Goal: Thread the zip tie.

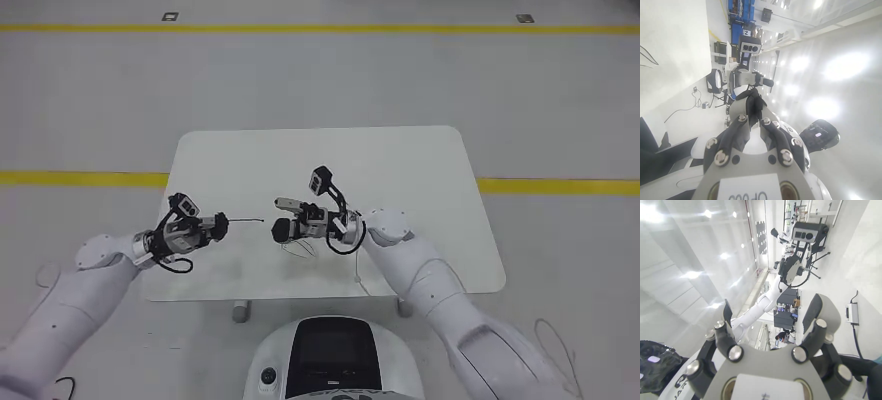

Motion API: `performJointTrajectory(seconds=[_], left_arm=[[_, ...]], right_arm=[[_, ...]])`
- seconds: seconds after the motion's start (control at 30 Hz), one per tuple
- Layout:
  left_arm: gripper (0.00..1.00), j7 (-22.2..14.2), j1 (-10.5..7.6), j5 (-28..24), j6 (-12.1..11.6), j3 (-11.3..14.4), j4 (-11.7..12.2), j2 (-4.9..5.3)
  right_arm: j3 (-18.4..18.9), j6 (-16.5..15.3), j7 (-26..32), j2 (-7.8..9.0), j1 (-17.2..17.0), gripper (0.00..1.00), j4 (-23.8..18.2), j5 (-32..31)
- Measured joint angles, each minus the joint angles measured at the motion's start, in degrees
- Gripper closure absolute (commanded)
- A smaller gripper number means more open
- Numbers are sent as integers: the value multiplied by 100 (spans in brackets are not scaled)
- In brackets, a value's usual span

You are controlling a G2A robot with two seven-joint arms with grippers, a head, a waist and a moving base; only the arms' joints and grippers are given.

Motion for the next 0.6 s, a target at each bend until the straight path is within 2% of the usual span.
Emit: performJointTrajectory(seconds=[0.1, 0.13, 0.17, 0.2, 0.23, 0.33, 0.43, 0.5, 0.6], left_arm=[[100, -78, 33, 23, 6, -34, 50, -19], [100, -82, 43, 30, 8, -44, 68, -25], [100, -87, 50, 36, 12, -54, 80, -31], [100, -109, 59, 37, 23, -67, 89, -40], [100, -123, 65, 33, 29, -74, 91, -45], [100, -130, 67, 28, 33, -78, 91, -47], [100, -128, 67, 28, 33, -77, 91, -47], [100, -128, 67, 28, 33, -77, 91, -47], [100, -128, 67, 28, 32, -77, 91, -47]], right_arm=[[33, -6, -6, 15, -5, 0, -27, 54], [34, -4, -7, 17, 4, 3, -23, 53], [29, 7, -9, 18, 14, 29, -15, 49], [15, 30, -10, 17, 29, 43, -3, 44], [2, 47, -5, 15, 40, 51, 6, 47], [-49, 73, 33, 1, 69, 55, 56, 83], [-101, 55, 65, -20, 91, 64, 127, 150], [-135, 28, 72, -33, 112, 74, 179, 178], [-176, -9, 92, -46, 142, 78, 238, 187]])
